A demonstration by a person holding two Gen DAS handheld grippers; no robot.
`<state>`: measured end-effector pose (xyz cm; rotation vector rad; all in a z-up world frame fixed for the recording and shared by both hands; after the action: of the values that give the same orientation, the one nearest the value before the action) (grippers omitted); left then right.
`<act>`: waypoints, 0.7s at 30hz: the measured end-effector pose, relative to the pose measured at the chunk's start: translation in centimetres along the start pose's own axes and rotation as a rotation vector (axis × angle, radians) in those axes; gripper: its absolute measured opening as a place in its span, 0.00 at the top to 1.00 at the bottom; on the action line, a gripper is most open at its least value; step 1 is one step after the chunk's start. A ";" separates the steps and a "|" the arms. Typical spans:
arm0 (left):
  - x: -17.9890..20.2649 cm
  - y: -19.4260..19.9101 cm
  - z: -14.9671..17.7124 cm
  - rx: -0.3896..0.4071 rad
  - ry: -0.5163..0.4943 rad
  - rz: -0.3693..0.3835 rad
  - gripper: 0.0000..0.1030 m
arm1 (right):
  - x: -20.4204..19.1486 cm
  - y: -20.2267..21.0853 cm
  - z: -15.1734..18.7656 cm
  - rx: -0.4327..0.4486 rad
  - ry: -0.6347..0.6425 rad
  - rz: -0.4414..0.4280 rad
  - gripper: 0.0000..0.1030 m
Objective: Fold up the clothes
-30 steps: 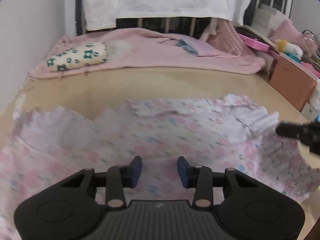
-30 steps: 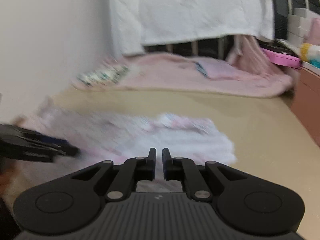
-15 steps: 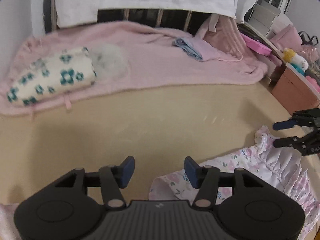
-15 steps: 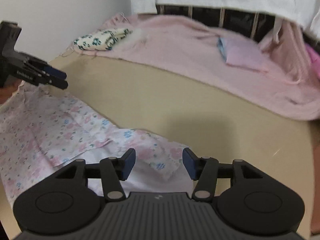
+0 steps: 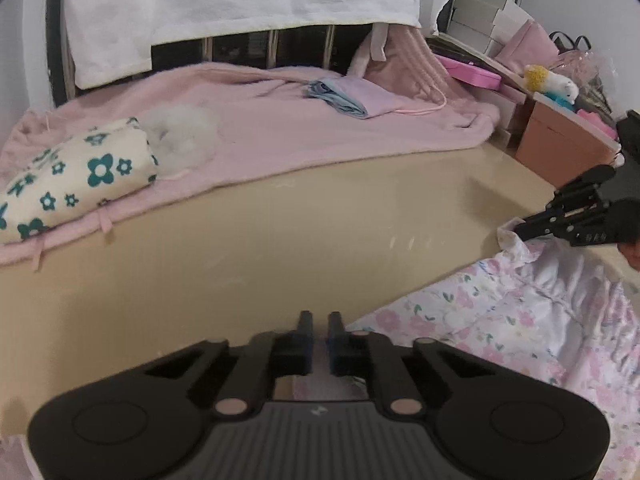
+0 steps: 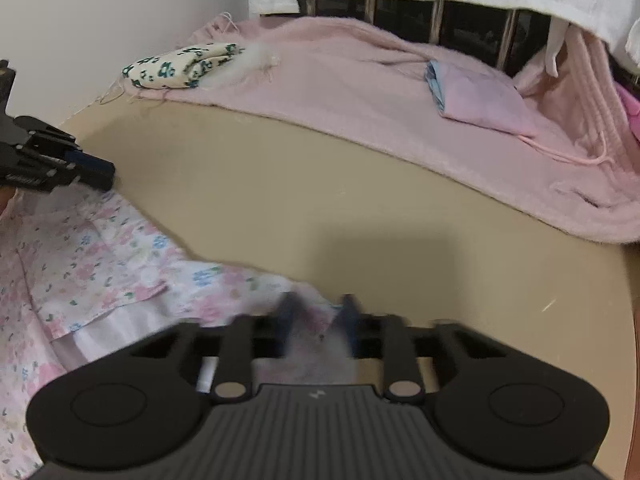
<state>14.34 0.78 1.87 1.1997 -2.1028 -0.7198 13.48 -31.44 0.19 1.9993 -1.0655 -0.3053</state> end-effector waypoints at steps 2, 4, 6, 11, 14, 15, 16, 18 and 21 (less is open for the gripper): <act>0.0 0.4 0.0 -0.008 0.005 0.011 1.00 | -1.6 0.2 -0.2 -0.023 0.065 0.079 0.99; 0.0 1.1 0.0 0.004 0.009 0.023 1.00 | -2.2 0.9 -0.4 -0.010 0.066 0.108 0.99; 0.3 2.3 -0.2 0.025 0.008 0.031 1.00 | -2.4 2.5 -0.7 0.025 0.056 0.118 0.99; 1.8 6.2 -0.6 0.081 -0.042 0.038 1.00 | -3.4 8.2 -1.2 0.137 0.060 0.158 0.99; 3.4 10.0 1.0 0.138 -0.075 0.052 1.00 | -5.5 12.0 -0.3 0.202 0.093 0.183 0.99; 4.1 11.4 1.8 0.157 -0.089 0.057 1.00 | -6.3 13.2 0.4 0.219 0.103 0.188 0.99; 4.8 12.5 2.9 0.169 -0.108 0.056 1.00 | -7.2 14.4 1.1 0.237 0.113 0.192 0.99; 6.3 14.2 5.7 0.175 -0.155 0.040 1.00 | -8.9 16.1 3.4 0.255 0.139 0.216 0.99; 7.9 15.8 10.6 0.155 -0.190 0.031 1.00 | -11.6 17.4 7.7 0.271 0.178 0.197 0.99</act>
<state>-5.36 2.44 7.78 1.2184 -2.3657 -0.6905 -7.79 -31.83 6.82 2.0899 -1.2280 0.1269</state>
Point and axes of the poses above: each gripper's, at about its wrist camera, not at the fingertips, and y roughly against the way its jaws point, x to its right, z to its underside, the point moved 3 cm from there along -y, roughly the way its jaws point, and after that the axes turned 10 degrees about y, right-handed, at the moved point
